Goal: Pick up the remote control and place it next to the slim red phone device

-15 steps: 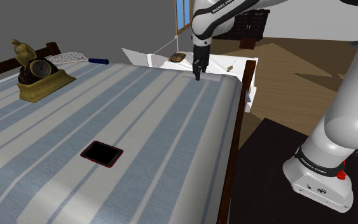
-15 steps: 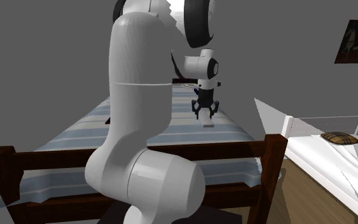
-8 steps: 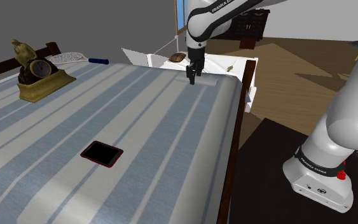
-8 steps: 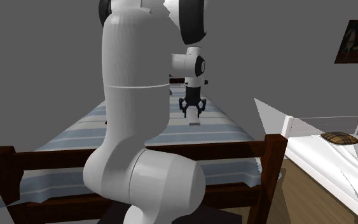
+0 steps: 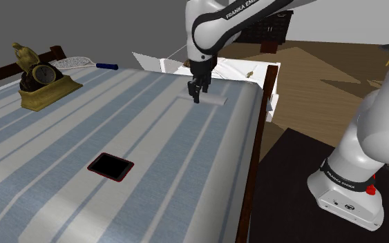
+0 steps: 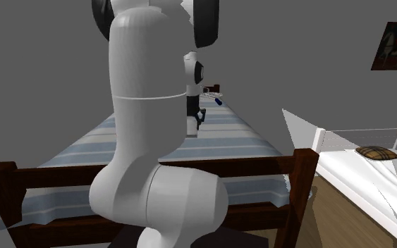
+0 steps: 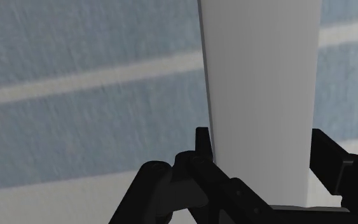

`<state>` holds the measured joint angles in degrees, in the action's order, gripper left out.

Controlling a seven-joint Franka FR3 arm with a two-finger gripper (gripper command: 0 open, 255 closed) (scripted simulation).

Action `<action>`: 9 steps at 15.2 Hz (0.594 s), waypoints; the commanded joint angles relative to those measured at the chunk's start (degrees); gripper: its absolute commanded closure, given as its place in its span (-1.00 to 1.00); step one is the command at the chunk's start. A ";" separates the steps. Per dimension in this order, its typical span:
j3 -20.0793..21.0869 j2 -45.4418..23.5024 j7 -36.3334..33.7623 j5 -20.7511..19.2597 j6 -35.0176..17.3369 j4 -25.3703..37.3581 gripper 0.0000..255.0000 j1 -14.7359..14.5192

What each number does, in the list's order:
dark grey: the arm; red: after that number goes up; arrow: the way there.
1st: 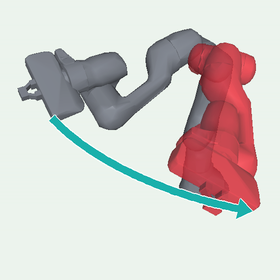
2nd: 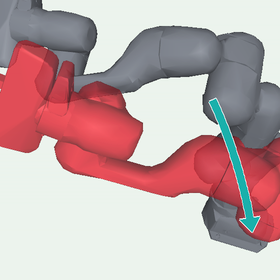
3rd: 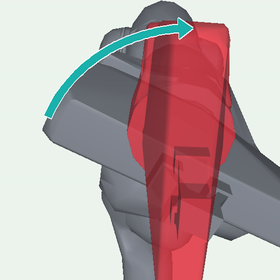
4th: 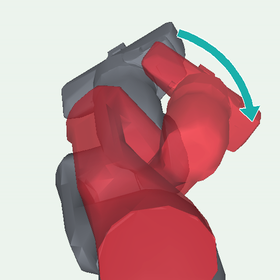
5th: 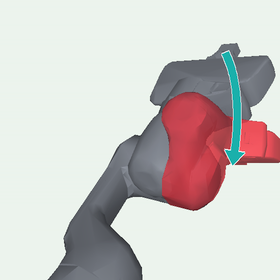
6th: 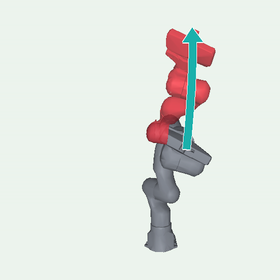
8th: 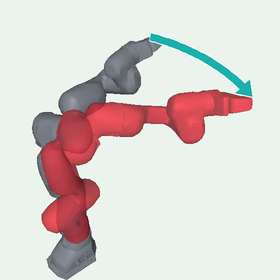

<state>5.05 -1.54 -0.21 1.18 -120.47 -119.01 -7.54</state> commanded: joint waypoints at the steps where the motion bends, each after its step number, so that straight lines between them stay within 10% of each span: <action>1: 1.30 0.44 -2.76 0.02 -0.14 -0.49 1.00 -1.37; 9: 6.60 -1.66 -14.05 -0.62 0.23 2.13 1.00 -7.05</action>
<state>11.04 -3.00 -12.80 0.64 -120.26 -117.16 -13.90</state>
